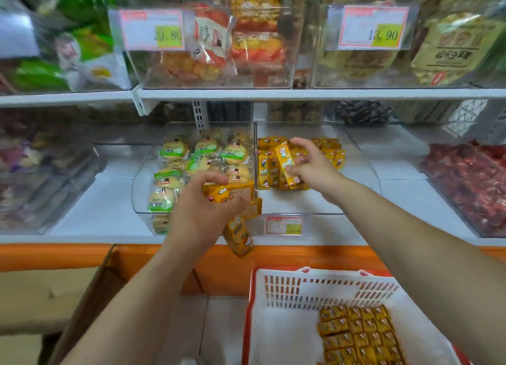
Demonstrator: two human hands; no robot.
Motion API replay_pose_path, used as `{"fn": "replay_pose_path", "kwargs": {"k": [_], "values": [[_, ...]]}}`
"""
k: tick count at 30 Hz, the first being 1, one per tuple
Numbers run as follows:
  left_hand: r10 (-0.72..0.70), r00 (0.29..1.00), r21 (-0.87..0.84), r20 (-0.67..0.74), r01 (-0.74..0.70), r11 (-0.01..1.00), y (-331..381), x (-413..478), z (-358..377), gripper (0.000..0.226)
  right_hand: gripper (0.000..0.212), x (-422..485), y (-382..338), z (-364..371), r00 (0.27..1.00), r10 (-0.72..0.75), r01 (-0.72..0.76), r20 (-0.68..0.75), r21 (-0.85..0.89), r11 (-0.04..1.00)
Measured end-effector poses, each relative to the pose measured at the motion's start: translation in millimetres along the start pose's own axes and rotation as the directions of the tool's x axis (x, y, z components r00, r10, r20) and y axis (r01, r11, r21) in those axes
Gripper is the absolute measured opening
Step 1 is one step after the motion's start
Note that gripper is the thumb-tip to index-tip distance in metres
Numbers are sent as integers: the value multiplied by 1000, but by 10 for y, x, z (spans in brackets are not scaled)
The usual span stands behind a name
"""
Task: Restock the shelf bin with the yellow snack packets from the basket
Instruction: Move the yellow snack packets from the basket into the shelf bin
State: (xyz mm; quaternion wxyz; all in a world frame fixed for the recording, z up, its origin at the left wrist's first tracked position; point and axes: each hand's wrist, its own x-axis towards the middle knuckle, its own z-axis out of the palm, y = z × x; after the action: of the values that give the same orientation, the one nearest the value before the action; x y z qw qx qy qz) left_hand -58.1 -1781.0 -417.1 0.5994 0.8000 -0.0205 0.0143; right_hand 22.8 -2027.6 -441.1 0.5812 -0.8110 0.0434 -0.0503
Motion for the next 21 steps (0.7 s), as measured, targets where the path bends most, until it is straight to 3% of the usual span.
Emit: {"fn": "replay_pose_path", "kwargs": {"k": [7,12,17,21], "values": [[-25,1000,-28,6,25,999,-143,98,-137,39,43,622,313,494,995,82,-92,-59,-192,977],[-36,999,-40,2,36,999,-171,153,-135,40,23,768,386,594,996,-13,-43,-92,-580,814],[-57,998,-42,9,57,997,-150,167,-75,41,14,765,375,617,996,-32,-30,-85,-637,770],[-84,996,-49,-2,83,995,-117,168,-60,40,22,526,210,429,995,-48,-15,-88,-606,796]]}}
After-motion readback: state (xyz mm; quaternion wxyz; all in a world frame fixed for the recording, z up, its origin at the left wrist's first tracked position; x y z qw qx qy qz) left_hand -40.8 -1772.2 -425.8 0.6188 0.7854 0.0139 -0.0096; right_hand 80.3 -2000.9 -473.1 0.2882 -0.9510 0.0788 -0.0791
